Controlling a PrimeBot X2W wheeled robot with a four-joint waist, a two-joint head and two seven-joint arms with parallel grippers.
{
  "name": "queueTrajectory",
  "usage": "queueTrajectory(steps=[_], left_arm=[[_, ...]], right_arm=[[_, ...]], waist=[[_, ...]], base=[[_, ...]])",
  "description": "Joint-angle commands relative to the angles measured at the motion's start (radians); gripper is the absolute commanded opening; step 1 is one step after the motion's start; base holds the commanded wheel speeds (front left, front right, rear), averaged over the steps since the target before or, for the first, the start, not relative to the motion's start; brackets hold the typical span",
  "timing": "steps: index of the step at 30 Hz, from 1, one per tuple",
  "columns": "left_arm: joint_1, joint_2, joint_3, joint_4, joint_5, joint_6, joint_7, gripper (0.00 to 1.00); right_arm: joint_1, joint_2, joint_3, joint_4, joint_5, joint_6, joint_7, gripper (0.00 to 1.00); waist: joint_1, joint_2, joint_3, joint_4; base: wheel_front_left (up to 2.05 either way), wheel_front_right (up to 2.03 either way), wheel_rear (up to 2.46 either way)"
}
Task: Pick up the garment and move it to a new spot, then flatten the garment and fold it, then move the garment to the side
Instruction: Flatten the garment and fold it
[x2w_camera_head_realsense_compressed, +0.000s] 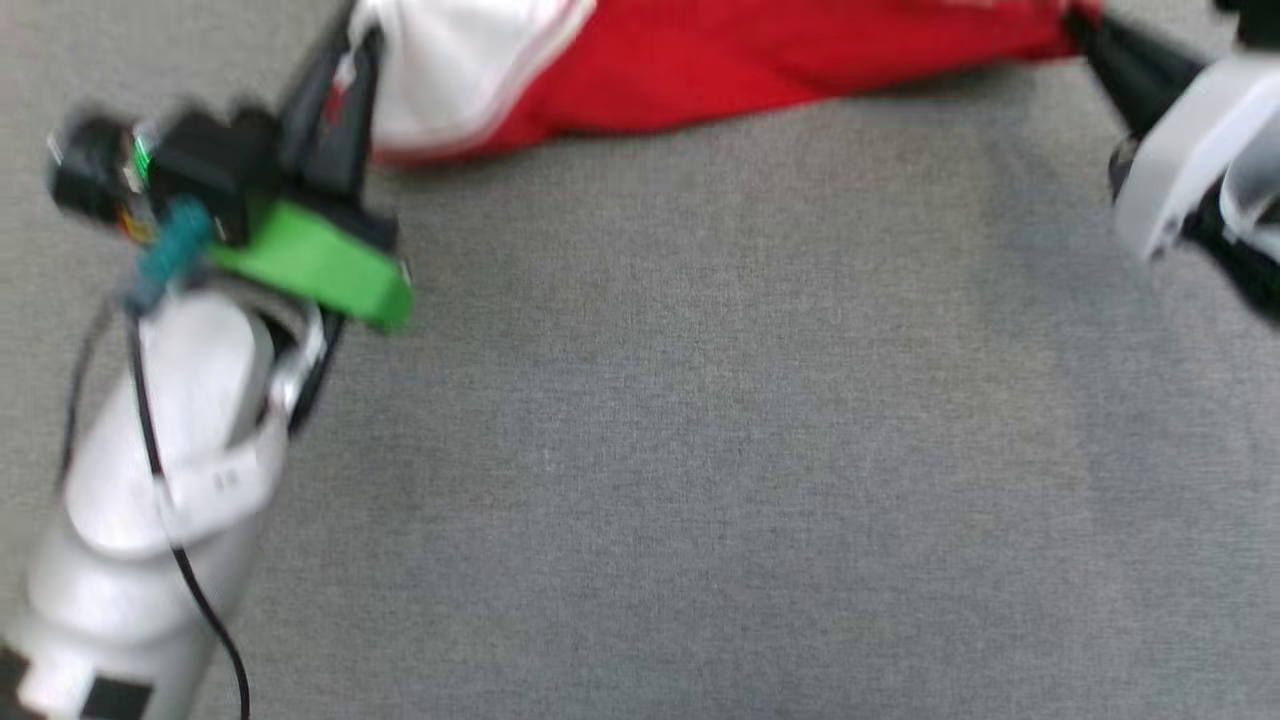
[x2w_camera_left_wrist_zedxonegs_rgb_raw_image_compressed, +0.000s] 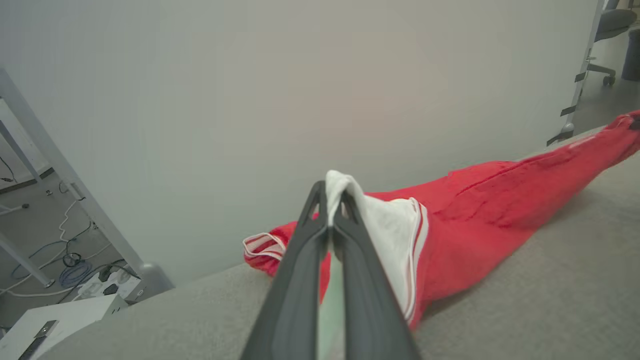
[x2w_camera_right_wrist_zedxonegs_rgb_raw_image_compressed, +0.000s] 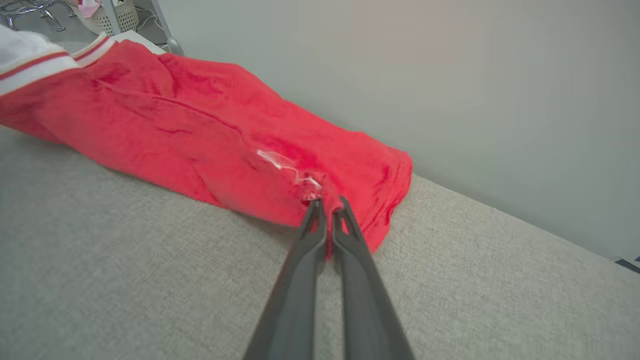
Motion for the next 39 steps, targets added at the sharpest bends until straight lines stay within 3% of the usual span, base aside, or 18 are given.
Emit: queueTrajectory(steps=[1, 12, 23, 39], left_arm=[[0.057, 0.004, 0.006, -0.016, -0.009, 0.015, -0.006, 0.0], [0.469, 0.036, -0.005, -0.095, -0.075, 0.053, 0.006, 0.0], [0.792, 0.007, -0.018, -0.126, -0.133, 0.149, 0.005, 0.0], [0.974, 0.015, -0.082, -0.157, -0.165, 0.16, 0.057, 0.0]], right_arm=[[0.04, -0.012, 0.006, -0.014, 0.013, -0.001, -0.007, 0.0], [0.37, -0.07, 0.01, -0.088, 0.075, -0.001, -0.018, 0.0], [0.711, -0.093, -0.072, -0.147, 0.102, -0.001, -0.033, 0.0], [1.038, -0.073, -0.258, -0.235, 0.054, -0.001, 0.053, 0.0]], waist=[[0.0001, 0.0, -0.084, 0.004], [0.0001, 0.0, -0.263, -0.004], [0.0001, 0.0, -0.383, -0.013], [0.0001, 0.0, -0.42, 0.001]], base=[[0.0, 0.0, 0.0], [0.0, 0.0, 0.0], [0.0, 0.0, 0.0], [0.0, 0.0, 0.0]])
